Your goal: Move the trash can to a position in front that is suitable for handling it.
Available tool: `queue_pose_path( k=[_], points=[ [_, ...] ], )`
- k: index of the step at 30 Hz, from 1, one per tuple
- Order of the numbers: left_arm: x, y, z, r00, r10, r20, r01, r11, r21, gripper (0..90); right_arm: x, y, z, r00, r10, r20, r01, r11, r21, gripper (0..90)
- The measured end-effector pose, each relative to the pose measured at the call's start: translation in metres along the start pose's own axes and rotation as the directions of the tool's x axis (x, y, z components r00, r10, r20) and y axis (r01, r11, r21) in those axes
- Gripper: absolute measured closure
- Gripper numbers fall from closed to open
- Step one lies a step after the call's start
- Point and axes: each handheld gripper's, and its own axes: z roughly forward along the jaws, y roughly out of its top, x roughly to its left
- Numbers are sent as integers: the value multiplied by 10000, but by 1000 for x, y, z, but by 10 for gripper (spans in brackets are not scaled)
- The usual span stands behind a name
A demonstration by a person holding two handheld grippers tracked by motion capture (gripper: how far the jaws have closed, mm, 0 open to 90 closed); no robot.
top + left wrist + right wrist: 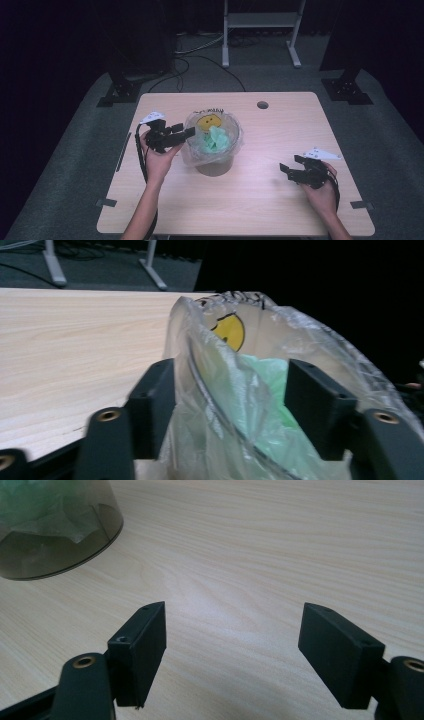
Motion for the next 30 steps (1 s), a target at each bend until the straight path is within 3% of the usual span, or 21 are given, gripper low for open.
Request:
queue_pose_path(
  k=[4, 14, 18, 23, 30],
  points=[
    [-2, -2, 0, 9995, 225, -221, -229, 9996, -170, 565, 2, 1, -1, 10000, -71, -50, 71, 9999, -93, 280],
    [-5, -6, -9, 9932, 559, -1021, -641, 9948, -789, 850, 10, 2, 3, 9995, -263, -152, 263, 9997, 15, 297],
    [-7, -8, -14, 9927, 581, -1052, -715, 9892, -1281, 894, 11, 9, 3, 9993, -233, -298, 233, 9997, -24, 331],
    [-7, -12, -16, 9970, 537, -548, -618, 9855, -1583, 895, 17, 29, 0, 9978, -387, -531, 378, 9991, -176, 345],
    [-7, -9, -22, 9991, 364, 209, -318, 9814, -1894, 894, 34, 79, -1, 9910, -445, -1265, 390, 9982, -455, 344]
  ],
)
